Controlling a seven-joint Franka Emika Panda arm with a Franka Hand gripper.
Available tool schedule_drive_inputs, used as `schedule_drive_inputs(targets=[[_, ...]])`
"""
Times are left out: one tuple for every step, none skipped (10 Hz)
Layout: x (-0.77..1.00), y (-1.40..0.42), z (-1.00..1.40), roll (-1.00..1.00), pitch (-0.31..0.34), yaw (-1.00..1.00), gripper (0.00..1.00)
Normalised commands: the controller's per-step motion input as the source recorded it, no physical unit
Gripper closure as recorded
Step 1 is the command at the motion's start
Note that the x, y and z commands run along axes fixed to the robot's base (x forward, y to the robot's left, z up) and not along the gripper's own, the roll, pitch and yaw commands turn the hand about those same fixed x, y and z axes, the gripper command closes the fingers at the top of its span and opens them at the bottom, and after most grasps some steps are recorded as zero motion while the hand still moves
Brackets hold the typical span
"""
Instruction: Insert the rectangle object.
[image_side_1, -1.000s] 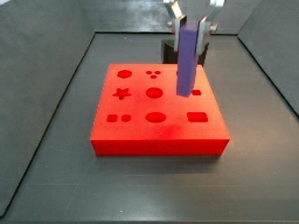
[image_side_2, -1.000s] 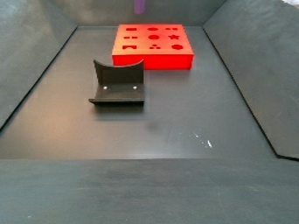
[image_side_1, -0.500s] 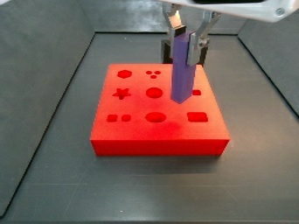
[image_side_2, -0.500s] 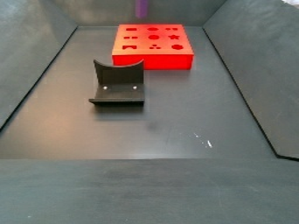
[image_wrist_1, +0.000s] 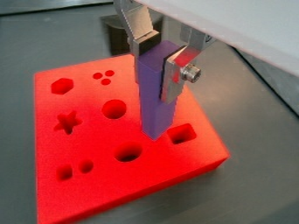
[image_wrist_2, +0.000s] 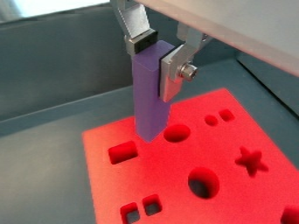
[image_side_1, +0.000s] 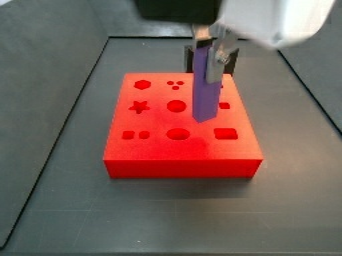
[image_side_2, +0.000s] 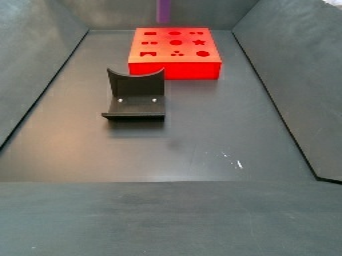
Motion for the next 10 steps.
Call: schedule_drive_inputs(targets=[[-0.06,0.00,-0.28,0.17,0.276,-0.77,1.00],[-0.06,0.00,-0.23,0.17,0.340,-0.71,1.00],[0.01,-0.09,0.00,0.09,0.339,-0.56,1.00],[0.21,-0.15,0.00,0.08,0.301,-0.45,1.00],[0.37,-0.19,0.06,0.05,0.220,-0.39,1.00],[0.58,-0.23,0.11,0.00,0.091,-0.36,1.00],[0.68,-0.22,0.00,0.00,0.054,-0.30,1.00],[0.06,0.00,0.00,0.00,0.000,-0.01,1.00],[0.00,0.00,-0.03,0.00,0.000,0.00,1.00],[0.13,0.00,-0.18,0.00,0.000,-0.08,1.00]])
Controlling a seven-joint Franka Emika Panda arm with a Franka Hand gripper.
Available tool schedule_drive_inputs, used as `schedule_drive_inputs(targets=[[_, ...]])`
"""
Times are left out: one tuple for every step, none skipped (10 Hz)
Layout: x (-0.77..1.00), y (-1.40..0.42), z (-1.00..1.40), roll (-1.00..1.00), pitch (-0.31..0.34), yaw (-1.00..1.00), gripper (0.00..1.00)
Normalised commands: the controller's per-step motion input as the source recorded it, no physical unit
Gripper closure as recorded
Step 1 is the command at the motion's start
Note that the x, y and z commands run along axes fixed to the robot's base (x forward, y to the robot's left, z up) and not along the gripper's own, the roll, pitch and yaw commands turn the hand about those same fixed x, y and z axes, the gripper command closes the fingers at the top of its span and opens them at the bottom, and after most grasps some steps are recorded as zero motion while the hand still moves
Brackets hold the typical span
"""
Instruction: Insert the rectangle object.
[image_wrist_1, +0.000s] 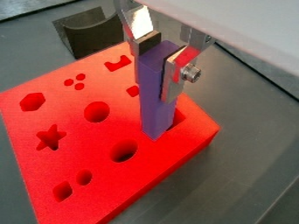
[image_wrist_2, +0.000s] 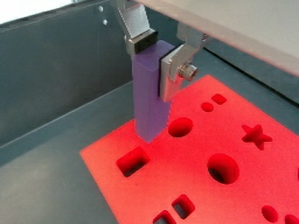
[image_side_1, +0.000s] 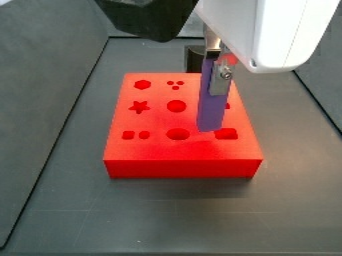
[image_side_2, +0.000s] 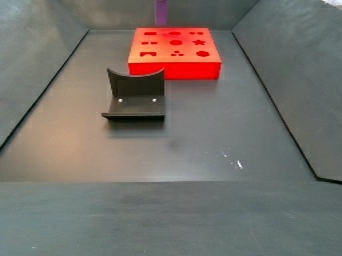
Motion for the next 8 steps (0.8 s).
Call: schedule_drive_inputs(targets=[[0.40,0.00,0.00,0.00,0.000,-0.47,1.00],[0.46,-0.05,0.01,0.00,-0.003,-0.63,1.00],[0.32,-0.03,0.05,0.00,-0.077,-0.75,1.00],[0.42,-0.07,0.08,0.00,-0.087,-0.65,1.00],[0.59,-0.07,0.00,0.11,-0.006,-0.52,1.00],[0.67,0.00,-0.03,0.25,0.039,-0.33,1.00],[0.74,0.00,-0.03,0.26,0.083,-0.24,1.00],[0.63,-0.06,-0.31,0.44,0.090,-0.22,1.00]])
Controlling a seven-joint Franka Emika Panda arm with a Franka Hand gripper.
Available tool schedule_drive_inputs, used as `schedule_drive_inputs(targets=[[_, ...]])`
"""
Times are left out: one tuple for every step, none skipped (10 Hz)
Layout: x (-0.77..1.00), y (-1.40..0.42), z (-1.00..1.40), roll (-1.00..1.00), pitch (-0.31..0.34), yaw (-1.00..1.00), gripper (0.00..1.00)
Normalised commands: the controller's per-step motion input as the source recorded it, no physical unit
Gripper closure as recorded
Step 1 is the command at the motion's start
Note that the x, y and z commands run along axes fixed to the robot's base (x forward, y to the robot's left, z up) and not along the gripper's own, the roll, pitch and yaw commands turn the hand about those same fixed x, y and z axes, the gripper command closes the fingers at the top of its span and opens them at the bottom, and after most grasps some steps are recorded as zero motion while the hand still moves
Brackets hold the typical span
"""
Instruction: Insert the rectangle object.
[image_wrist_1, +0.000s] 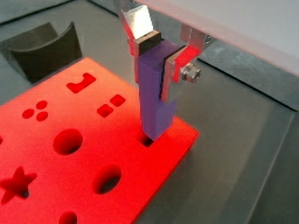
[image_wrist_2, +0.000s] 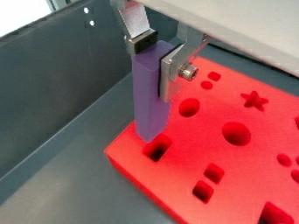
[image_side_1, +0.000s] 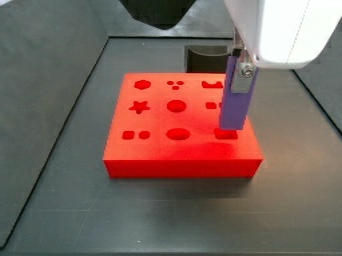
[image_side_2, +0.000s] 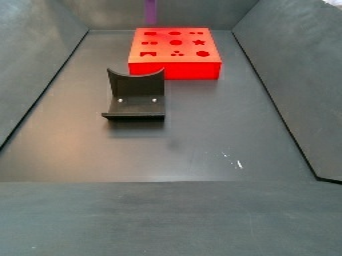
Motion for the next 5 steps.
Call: schedule_drive_inputs(targets=[[0.50,-0.05,-0.19,0.50,0.100,-0.23,1.00],[0.45,-0.09,-0.13,0.50,0.137,-0.19,1.00],[0.53,-0.07,-0.02,0.36,0.187,-0.03,1.00],[0.40,0.00,0.00,0.21,0.197,0.00,1.00],[0.20,0.00,0.00,0.28,0.176,0.02,1.00]])
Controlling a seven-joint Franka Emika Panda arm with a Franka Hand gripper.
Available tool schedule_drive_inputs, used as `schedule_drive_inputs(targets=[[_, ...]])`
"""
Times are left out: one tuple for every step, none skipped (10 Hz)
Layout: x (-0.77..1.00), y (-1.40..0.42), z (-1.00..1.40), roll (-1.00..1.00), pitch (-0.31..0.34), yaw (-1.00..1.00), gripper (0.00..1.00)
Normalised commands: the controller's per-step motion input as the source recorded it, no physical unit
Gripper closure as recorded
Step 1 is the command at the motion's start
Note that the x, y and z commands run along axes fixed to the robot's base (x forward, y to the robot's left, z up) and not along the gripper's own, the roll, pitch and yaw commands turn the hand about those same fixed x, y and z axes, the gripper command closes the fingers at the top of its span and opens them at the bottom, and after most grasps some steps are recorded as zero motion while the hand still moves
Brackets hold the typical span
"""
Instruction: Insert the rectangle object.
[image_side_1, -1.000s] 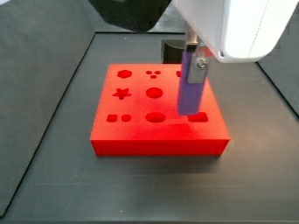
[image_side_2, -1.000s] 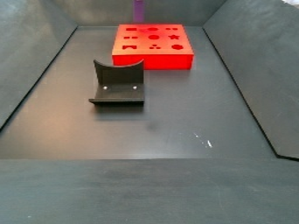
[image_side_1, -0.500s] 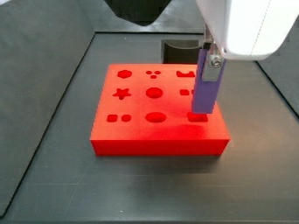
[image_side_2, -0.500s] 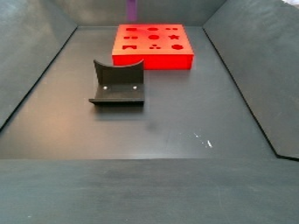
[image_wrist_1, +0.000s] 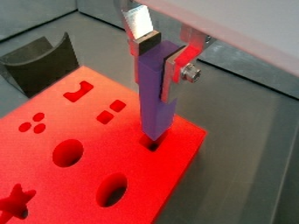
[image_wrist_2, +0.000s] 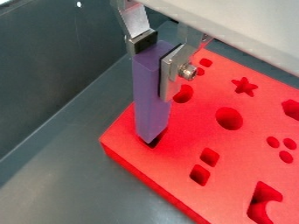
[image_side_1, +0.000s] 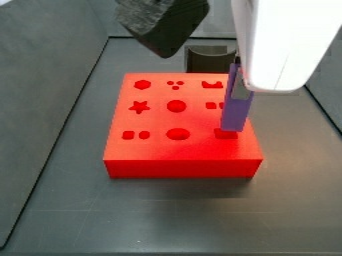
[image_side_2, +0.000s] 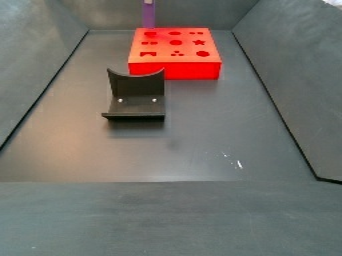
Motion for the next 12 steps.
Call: schedule_drive_inputs(targets=[[0.22,0.00,0.00,0.27,0.160,0.00,1.00],[0.27,0.00,0.00,0.09,0.220,0.00,1.00],[0.12,-0.01,0.00,0.00,0.220,0.02,1.00],[0.13,-0.05,0.00,0.00,0.207,0.09,1.00],[0.00,-0.03,0.00,-0.12,0.043,0.43,1.00],[0.00,-0.01,0.00,-0.11,0.039,0.43,1.00],[-0.04,-0.03,0.00,-0.09,0.049,0.45,1.00],[-0.13,0.00,0.00,-0.10,0.054,0.35,1.00],[-0.03,0.00,0.00,-0.12,0.061,0.25,1.00],[0.00,0.00,-0.01,-0.09,0.086,0.05,1.00],[0.00,0.00,-0.02,-0.08,0.083,0.01,1.00],[0.00,0.00,-0.03,-0.09,0.070,0.00,1.00]])
